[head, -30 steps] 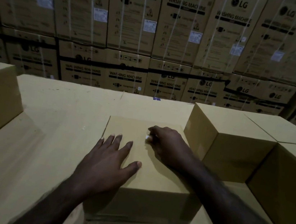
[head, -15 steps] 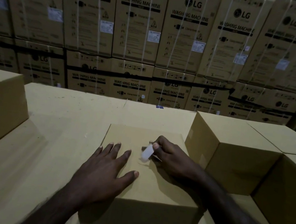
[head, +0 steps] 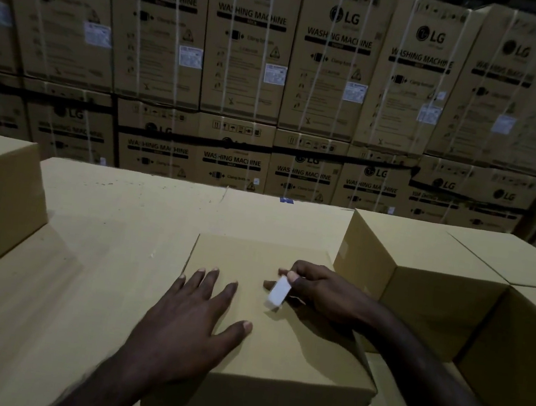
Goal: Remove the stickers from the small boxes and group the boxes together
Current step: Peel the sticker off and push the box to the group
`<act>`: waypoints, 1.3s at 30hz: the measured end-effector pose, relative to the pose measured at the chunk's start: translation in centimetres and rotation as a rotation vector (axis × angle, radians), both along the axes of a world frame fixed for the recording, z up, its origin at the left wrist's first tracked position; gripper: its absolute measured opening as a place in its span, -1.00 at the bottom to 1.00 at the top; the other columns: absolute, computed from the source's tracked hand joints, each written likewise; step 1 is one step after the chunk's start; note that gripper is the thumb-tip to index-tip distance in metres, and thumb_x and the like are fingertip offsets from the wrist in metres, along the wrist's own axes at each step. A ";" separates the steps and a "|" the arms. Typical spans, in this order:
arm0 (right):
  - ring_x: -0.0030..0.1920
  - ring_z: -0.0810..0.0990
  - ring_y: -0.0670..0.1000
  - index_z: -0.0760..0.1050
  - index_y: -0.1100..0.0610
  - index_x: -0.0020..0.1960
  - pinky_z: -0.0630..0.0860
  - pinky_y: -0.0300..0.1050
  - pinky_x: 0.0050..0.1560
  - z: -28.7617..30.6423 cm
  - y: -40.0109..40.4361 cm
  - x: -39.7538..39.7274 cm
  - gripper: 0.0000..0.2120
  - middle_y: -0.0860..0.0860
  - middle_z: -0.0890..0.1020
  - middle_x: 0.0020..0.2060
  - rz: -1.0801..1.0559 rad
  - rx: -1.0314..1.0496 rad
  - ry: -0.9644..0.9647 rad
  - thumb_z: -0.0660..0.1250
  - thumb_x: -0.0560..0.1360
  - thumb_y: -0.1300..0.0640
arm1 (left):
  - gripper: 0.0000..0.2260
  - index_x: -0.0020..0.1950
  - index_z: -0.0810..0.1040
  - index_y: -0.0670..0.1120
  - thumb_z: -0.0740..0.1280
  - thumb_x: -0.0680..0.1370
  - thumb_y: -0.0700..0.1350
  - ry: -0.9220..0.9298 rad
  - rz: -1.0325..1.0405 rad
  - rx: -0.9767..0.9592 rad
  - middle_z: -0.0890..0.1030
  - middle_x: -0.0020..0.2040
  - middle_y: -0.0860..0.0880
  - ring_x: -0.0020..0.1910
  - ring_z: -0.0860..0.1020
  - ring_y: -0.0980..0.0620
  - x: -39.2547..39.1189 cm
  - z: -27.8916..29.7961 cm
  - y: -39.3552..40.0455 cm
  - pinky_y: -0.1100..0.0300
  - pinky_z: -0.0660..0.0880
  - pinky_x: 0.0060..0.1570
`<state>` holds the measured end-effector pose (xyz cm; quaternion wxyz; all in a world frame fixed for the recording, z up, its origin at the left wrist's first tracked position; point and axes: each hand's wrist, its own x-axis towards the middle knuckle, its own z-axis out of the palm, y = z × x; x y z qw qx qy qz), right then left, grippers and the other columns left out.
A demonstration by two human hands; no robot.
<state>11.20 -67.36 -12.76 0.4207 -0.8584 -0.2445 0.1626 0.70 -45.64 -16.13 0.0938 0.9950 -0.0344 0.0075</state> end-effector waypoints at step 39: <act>-0.08 0.52 0.01 0.48 -0.07 -0.13 0.44 -0.01 -0.03 1.0 0.5 -1.1 -0.81 -0.03 0.57 -0.12 0.001 0.036 -0.156 0.17 0.63 0.03 | -0.34 0.57 -0.02 0.17 0.00 0.53 0.38 -0.020 0.022 -0.045 -0.07 0.59 0.04 0.56 -0.08 0.06 -0.3 0.6 -0.4 0.06 -0.07 0.50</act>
